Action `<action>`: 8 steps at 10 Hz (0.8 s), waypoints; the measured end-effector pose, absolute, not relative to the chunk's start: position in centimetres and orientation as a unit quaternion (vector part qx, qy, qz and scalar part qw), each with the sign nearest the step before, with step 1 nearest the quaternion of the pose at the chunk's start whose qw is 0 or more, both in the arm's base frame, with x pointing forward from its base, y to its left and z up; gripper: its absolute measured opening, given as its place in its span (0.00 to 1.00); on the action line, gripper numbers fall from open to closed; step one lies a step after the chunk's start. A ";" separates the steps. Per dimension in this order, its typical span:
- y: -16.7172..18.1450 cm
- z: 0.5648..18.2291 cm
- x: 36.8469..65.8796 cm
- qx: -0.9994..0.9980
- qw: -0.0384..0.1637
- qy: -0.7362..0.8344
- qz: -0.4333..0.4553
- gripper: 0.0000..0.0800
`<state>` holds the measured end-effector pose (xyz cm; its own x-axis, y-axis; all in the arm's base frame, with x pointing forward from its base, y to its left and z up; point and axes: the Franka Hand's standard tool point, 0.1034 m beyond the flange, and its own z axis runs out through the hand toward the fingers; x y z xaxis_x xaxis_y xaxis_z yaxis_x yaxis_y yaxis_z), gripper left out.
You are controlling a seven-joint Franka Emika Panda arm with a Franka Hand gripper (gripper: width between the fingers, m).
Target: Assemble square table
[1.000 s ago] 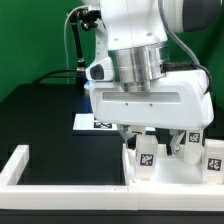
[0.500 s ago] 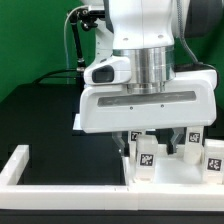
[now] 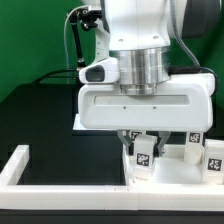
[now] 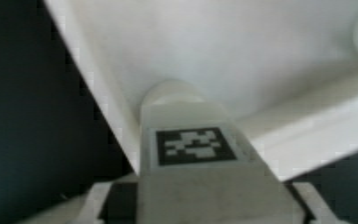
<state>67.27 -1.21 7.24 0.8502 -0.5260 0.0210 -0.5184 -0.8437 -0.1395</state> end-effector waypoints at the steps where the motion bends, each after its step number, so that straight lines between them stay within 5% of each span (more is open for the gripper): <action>1: -1.3 7.1 67.2 -0.937 0.070 0.341 -0.023 0.37; 3: -0.5 6.9 66.8 -0.820 0.089 0.565 0.013 0.37; 7: -0.6 6.8 66.8 -0.755 0.099 0.647 0.022 0.37; 8: -0.8 6.7 67.0 -0.684 0.119 0.720 0.023 0.37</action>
Offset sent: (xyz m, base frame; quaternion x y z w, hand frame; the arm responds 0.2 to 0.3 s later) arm 0.0055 0.0167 0.0035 0.1282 -0.0256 0.3411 0.9309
